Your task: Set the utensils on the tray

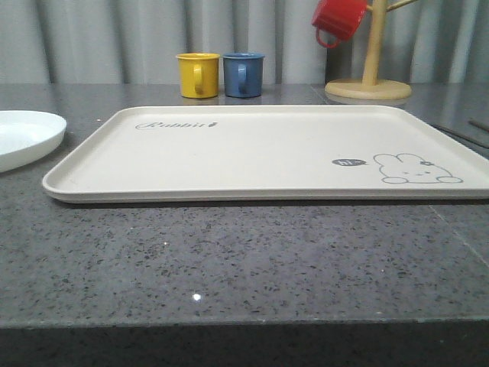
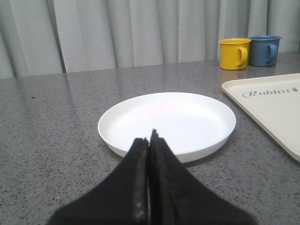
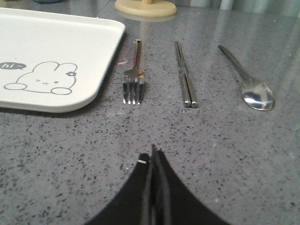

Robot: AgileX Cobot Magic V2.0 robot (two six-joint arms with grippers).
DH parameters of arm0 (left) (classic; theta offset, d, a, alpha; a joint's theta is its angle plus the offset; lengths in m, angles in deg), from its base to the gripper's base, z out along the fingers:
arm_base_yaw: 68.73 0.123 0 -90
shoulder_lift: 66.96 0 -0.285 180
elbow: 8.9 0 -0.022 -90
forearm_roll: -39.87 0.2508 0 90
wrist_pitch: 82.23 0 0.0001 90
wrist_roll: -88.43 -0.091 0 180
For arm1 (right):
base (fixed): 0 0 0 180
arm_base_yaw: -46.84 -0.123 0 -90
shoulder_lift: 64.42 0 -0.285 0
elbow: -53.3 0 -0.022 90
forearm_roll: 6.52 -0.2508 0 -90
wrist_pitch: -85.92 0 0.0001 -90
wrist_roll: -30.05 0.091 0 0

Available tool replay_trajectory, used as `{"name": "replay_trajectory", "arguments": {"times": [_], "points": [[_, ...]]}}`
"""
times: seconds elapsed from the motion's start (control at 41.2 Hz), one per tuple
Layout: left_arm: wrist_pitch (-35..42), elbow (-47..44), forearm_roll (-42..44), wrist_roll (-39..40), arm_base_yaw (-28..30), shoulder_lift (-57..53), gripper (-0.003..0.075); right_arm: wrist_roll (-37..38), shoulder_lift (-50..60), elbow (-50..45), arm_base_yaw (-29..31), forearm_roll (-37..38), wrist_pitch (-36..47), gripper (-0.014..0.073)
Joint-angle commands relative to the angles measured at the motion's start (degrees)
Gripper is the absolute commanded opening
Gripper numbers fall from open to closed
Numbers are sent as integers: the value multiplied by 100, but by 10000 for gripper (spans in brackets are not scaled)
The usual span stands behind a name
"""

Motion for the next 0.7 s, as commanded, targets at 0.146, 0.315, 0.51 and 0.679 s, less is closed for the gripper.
{"name": "replay_trajectory", "arguments": {"times": [0.146,0.315,0.51,0.679], "points": [[485,-17,-23,44,5,-111,-19,-56,98,36,1,3,475,-113],[485,-17,-23,44,5,-111,-19,-56,98,36,1,3,481,-113],[612,-17,-23,44,5,-111,-19,-56,98,36,1,-3,735,-113],[1693,93,-47,44,5,-111,-19,-56,98,284,1,-3,1081,-113]]}}
